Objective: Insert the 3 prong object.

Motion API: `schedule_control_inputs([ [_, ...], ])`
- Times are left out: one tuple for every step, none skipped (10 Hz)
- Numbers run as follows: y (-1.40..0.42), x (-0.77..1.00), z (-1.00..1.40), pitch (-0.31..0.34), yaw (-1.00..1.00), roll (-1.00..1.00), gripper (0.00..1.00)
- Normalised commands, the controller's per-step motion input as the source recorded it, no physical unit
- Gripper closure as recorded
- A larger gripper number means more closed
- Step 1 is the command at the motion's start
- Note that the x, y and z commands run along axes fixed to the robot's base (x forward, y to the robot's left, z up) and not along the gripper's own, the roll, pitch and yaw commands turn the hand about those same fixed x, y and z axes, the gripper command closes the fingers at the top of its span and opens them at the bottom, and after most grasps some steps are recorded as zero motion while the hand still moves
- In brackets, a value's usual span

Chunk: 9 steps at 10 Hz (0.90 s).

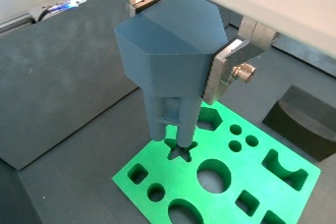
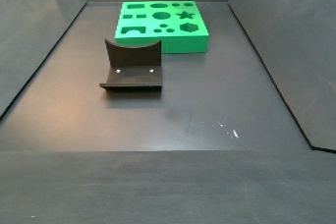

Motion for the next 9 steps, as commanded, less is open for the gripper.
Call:
schedule_control_inputs([
  [0.18, 0.35, -0.47, -0.046, 0.63, 0.0, 1.0],
  [0.23, 0.34, -0.41, -0.054, 0.61, 0.0, 1.0],
  [0.25, 0.33, -0.38, -0.046, 0.61, 0.0, 1.0],
  [0.23, 0.22, -0.33, -0.059, 0.69, 0.0, 1.0],
  [0.23, 0.17, -0.27, 0.0, 0.71, 0.06, 1.0],
  [0.21, 0.25, -0.21, 0.0, 0.69, 0.11, 1.0],
  [0.21, 0.27, -0.13, 0.027, 0.67, 0.14, 1.0],
  [0.27, 0.32, -0.14, 0.017, 0.55, 0.22, 1.0],
  [0.37, 0.49, -0.21, 0.043, 0.37, 0.23, 1.0],
])
